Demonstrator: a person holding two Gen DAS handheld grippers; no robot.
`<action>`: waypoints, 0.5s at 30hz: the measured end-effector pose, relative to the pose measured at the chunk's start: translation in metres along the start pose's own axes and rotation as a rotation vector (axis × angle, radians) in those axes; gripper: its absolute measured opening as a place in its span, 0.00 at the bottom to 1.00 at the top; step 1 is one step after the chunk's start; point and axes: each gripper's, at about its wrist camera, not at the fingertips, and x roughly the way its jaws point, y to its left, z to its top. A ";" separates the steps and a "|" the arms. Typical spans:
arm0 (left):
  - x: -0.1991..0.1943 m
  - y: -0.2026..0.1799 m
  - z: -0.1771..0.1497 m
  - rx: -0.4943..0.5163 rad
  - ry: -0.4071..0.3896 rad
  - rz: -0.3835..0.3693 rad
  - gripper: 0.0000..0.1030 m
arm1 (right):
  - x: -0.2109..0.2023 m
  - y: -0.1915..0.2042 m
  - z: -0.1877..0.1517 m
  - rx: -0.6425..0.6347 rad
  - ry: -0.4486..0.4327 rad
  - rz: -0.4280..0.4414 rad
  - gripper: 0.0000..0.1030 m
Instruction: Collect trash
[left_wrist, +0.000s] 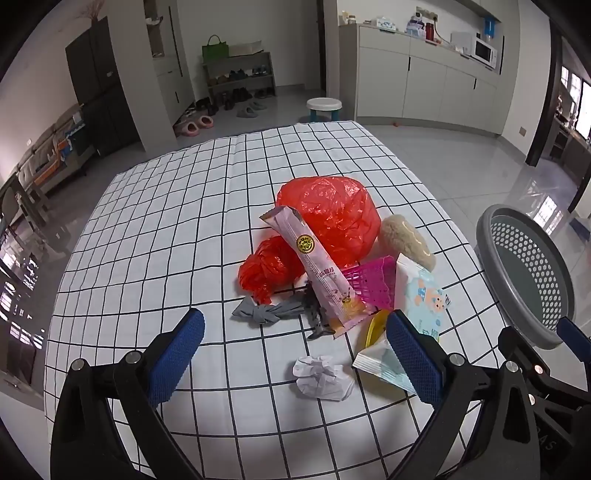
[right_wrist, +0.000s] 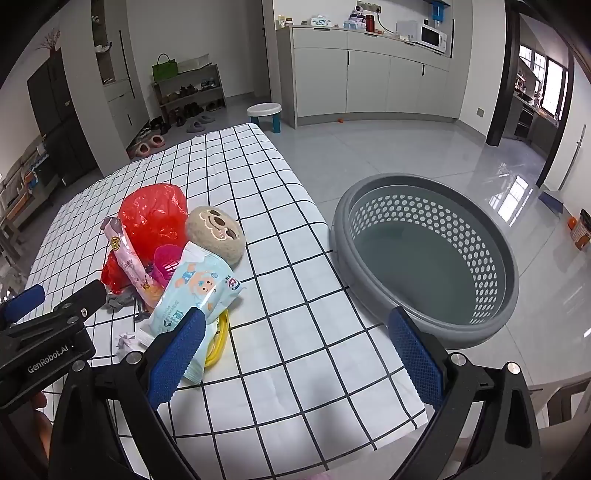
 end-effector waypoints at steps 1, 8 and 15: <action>0.000 0.000 0.000 -0.001 -0.001 0.000 0.94 | 0.000 0.000 0.000 0.001 0.000 0.000 0.92; -0.001 0.000 -0.001 0.003 -0.003 0.002 0.94 | 0.000 -0.001 0.000 0.001 0.000 0.001 0.92; -0.003 0.000 -0.002 0.004 -0.004 0.001 0.94 | 0.000 -0.005 -0.002 0.000 0.003 0.001 0.92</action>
